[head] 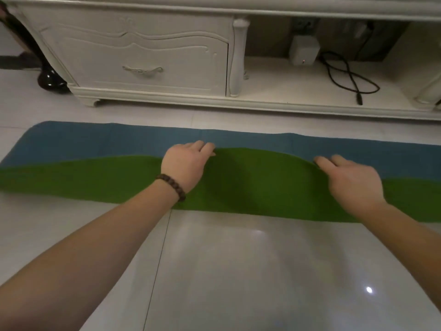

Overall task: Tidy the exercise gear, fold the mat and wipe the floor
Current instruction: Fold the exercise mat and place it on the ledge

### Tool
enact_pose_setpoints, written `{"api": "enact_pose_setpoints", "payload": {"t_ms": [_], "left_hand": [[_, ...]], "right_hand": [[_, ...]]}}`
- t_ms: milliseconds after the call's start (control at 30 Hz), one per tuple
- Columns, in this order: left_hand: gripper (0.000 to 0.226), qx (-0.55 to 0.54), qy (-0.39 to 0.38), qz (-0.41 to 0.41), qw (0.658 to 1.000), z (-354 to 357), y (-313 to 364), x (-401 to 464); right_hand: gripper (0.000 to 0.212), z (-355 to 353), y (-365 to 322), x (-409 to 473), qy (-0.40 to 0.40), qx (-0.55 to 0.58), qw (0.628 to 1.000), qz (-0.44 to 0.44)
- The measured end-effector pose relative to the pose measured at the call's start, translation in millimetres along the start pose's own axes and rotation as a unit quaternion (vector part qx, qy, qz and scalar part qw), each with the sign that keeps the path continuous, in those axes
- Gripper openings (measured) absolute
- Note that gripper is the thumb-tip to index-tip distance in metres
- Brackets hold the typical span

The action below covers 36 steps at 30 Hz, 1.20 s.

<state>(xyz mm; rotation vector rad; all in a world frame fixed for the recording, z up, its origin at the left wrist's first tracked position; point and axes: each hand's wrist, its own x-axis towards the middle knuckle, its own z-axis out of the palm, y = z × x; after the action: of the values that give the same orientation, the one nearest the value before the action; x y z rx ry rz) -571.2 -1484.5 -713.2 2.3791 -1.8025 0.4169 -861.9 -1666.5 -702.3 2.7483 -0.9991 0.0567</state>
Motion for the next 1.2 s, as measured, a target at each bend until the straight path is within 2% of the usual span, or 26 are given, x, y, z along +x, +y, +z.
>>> {"api": "enact_pose_setpoints", "payload": {"t_ms": [100,300,400,500,533,600,667,767,900,1000,1100,1200], "left_hand": [[0.023,0.013,0.000,-0.013,1.000,5.6,-9.6,34.5],[0.042,0.012,0.062,-0.077,0.995,33.0,-17.1,67.5],[0.062,0.010,0.044,-0.087,0.995,55.2,-10.3,58.0],[0.071,-0.021,0.018,-0.065,0.998,89.2,10.4,23.6],[0.072,-0.025,-0.006,-0.054,0.998,103.4,18.4,9.1],[0.072,-0.022,-0.059,-0.061,0.996,130.8,30.7,-16.7],[0.071,-0.032,-0.116,-0.126,0.985,149.2,33.7,-33.1],[0.075,-0.052,-0.201,-0.193,0.959,168.4,33.6,-41.2],[0.081,-0.083,-0.297,-0.183,0.933,187.5,30.7,-36.8],[0.085,-0.103,-0.350,-0.181,0.913,197.3,25.7,-33.6],[0.100,-0.094,-0.367,-0.183,0.907,200.0,25.4,-33.0],[0.107,-0.083,-0.370,-0.180,0.907,200.9,26.3,-32.0]], "right_hand": [[0.045,2.8,6.8,42.5,0.043,0.005,0.999,-0.007],[0.046,26.8,10.5,95.2,0.089,0.008,0.996,0.026],[0.043,38.3,9.4,112.0,0.102,-0.003,0.993,0.058],[0.031,45.1,3.6,127.7,0.110,0.005,0.990,0.093],[0.034,47.6,1.7,131.9,0.103,0.006,0.989,0.103],[0.059,52.1,0.3,137.3,0.067,0.014,0.990,0.124],[0.084,59.6,-3.0,135.8,0.021,0.035,0.990,0.138],[0.081,85.3,-14.7,114.6,-0.025,0.054,0.994,0.094],[0.069,132.9,-40.6,72.0,-0.144,0.093,0.985,0.023],[0.068,172.2,-53.7,44.7,-0.248,0.121,0.960,0.043],[0.086,195.7,-57.8,34.6,-0.324,0.108,0.938,0.057],[0.099,197.9,-58.1,35.1,-0.335,0.088,0.937,0.046]]}}
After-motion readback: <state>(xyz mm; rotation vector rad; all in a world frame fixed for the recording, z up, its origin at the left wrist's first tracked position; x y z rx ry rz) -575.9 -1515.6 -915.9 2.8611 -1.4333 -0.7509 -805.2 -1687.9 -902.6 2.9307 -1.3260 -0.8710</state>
